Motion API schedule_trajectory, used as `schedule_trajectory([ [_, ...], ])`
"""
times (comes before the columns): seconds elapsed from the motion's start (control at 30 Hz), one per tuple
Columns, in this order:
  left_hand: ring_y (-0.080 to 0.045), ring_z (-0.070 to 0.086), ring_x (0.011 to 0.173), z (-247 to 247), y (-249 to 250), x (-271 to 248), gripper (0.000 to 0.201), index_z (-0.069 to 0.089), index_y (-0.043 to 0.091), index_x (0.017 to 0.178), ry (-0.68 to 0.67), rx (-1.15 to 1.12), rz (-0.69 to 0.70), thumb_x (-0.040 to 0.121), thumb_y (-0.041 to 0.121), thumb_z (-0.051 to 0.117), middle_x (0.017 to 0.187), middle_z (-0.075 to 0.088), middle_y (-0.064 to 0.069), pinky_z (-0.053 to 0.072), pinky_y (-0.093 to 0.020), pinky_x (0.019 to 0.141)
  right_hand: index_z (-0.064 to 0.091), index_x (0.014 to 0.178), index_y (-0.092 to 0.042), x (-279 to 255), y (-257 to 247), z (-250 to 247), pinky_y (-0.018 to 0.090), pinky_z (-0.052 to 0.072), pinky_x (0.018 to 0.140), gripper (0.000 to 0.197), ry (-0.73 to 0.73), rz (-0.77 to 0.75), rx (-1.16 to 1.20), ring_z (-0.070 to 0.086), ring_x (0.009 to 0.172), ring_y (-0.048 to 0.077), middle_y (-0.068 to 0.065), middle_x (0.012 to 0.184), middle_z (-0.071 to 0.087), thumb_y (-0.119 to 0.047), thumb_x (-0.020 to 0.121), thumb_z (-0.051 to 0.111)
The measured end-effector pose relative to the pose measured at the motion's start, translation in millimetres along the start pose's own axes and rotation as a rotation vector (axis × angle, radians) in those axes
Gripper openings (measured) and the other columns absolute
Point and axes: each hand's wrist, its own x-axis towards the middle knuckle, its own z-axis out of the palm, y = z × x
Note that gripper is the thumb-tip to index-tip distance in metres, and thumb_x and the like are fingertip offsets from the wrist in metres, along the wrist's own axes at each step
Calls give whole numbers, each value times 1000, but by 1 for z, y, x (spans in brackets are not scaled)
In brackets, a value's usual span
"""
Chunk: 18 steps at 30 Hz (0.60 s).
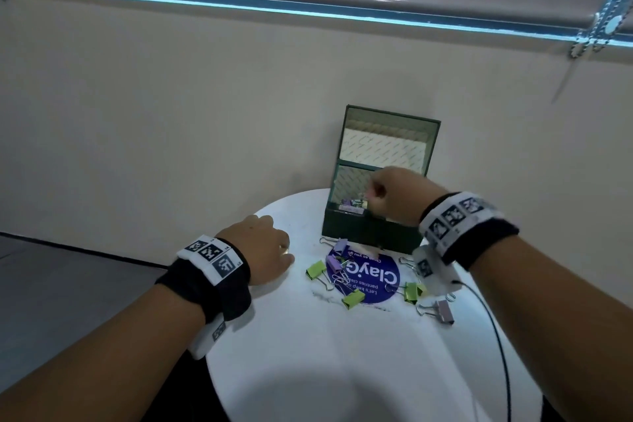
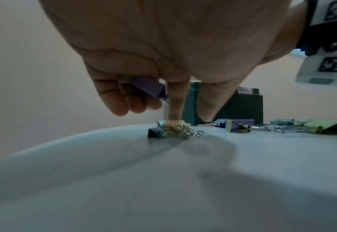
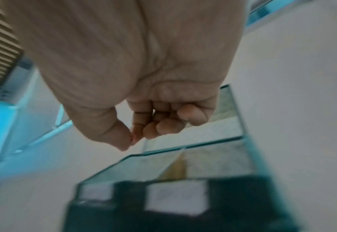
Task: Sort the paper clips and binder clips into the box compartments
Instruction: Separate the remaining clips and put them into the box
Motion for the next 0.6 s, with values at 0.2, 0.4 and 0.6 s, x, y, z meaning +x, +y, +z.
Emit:
schedule_trajectory([
  [0.2,-17,44,119,0,-1,0,33,58,42,115,-10,16,27,90,57,43,113,44,9,42,-35,93,62,97,-19,11,54,-14,28,50,77,5,69,170,-181,59,84,18,1,91,63,-19,93,59],
  [0.4,-15,44,117,2,-1,0,23,60,41,109,13,4,41,92,47,46,103,39,12,42,-32,90,70,107,-23,5,65,-9,35,55,91,21,55,172,-132,63,96,20,-2,104,67,-14,90,62],
  [0.6,-12,44,108,0,0,1,7,55,38,94,54,-46,87,90,45,54,99,42,14,42,-31,86,63,85,-27,-39,38,12,26,59,75,9,190,-73,-41,61,76,8,-11,82,62,-22,91,62],
])
